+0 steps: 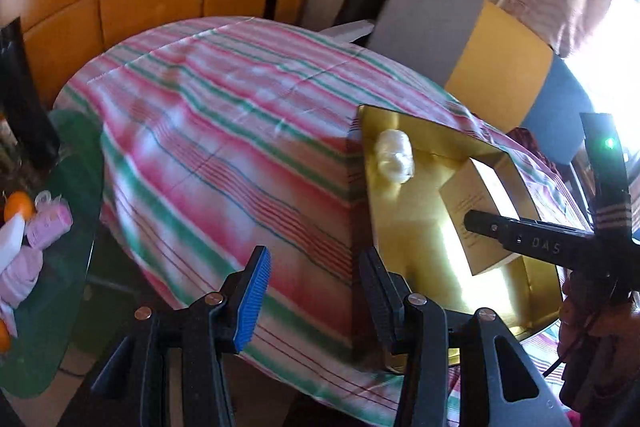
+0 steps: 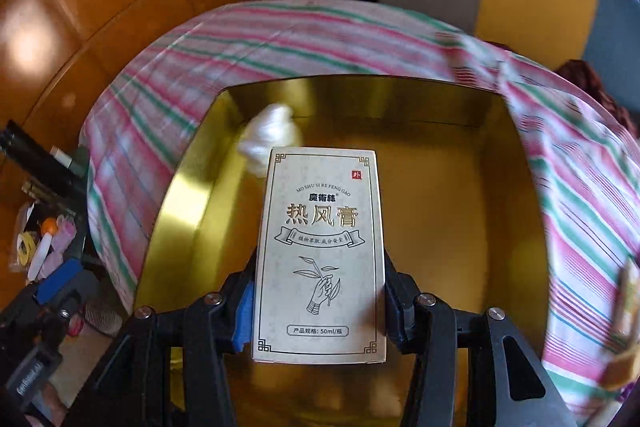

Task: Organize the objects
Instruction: 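Carry the white box into the gold tray and release it with right tool, then grasp the grey knitted pouch with left tool while right tool reaches the WEIDAN bag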

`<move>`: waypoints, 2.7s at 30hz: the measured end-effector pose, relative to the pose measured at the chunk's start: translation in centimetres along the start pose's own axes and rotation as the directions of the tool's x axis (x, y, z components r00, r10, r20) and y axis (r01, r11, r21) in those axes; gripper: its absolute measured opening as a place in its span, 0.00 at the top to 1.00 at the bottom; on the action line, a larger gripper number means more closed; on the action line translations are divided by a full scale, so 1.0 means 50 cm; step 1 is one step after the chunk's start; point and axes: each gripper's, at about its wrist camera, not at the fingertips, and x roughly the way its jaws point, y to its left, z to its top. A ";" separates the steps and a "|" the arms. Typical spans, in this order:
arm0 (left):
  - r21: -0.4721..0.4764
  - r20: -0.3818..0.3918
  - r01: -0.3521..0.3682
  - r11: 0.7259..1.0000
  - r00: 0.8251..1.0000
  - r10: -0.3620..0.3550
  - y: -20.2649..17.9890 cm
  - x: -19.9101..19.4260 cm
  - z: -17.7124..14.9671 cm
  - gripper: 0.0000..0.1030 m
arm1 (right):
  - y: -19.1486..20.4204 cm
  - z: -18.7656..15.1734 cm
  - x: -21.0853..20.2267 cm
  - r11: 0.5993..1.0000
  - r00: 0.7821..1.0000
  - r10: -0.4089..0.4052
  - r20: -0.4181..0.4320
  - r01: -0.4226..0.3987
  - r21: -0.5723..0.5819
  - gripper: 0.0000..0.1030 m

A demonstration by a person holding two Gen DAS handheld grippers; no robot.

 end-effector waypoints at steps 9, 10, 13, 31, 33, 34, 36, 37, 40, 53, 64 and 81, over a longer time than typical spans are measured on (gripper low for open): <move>0.008 -0.003 -0.003 1.000 1.000 0.003 0.008 0.015 -0.005 0.55 | 0.080 0.033 0.079 1.000 0.999 0.004 -0.052 -0.005 -0.021 0.50; 0.009 -0.004 -0.004 1.000 1.000 0.004 0.005 0.015 -0.006 0.55 | 0.088 0.035 0.085 1.000 0.999 -0.002 -0.052 0.001 -0.028 0.50; 0.019 0.001 -0.011 1.000 1.000 0.011 0.000 0.014 -0.008 0.55 | 0.104 0.041 0.097 0.999 0.998 -0.013 -0.055 0.011 -0.035 0.50; 0.114 0.118 -0.084 0.990 0.991 0.070 -0.033 -0.028 -0.002 0.55 | 0.095 0.018 0.044 0.994 0.995 0.100 0.029 -0.102 0.048 0.27; 0.124 0.130 -0.082 0.989 0.989 0.066 -0.040 -0.035 -0.003 0.55 | 0.093 0.009 0.024 0.998 0.997 0.054 0.061 -0.056 0.030 0.25; 0.129 0.134 -0.077 0.989 0.989 0.060 -0.043 -0.039 -0.002 0.55 | 0.092 0.002 0.013 0.999 0.996 0.027 0.083 -0.028 0.017 0.23; 0.136 0.137 -0.068 0.988 0.989 0.049 -0.051 -0.044 -0.004 0.55 | 0.082 -0.013 -0.013 0.999 0.991 -0.032 0.128 0.033 -0.006 0.21; 0.140 0.139 -0.061 0.988 0.989 0.042 -0.055 -0.048 -0.005 0.55 | 0.078 -0.020 -0.027 0.998 0.987 -0.060 0.149 0.062 -0.013 0.20; 0.161 0.148 -0.036 0.986 0.989 0.012 -0.071 -0.060 -0.008 0.55 | 0.066 -0.041 -0.062 0.989 0.967 -0.136 0.214 0.146 -0.030 0.18; 0.269 0.129 0.009 0.963 0.991 -0.045 -0.152 -0.074 -0.027 0.55 | 0.017 -0.105 -0.163 0.944 0.896 -0.304 0.324 0.329 -0.024 0.13; 0.363 0.069 0.074 0.929 0.992 -0.106 -0.234 -0.058 -0.055 0.55 | -0.087 -0.161 -0.230 0.906 0.848 -0.418 0.326 0.416 0.080 0.12; 0.561 -0.075 0.282 0.778 0.954 -0.291 -0.454 -0.050 -0.092 0.55 | -0.469 -0.375 -0.407 0.746 0.800 -0.585 0.135 0.465 0.477 0.12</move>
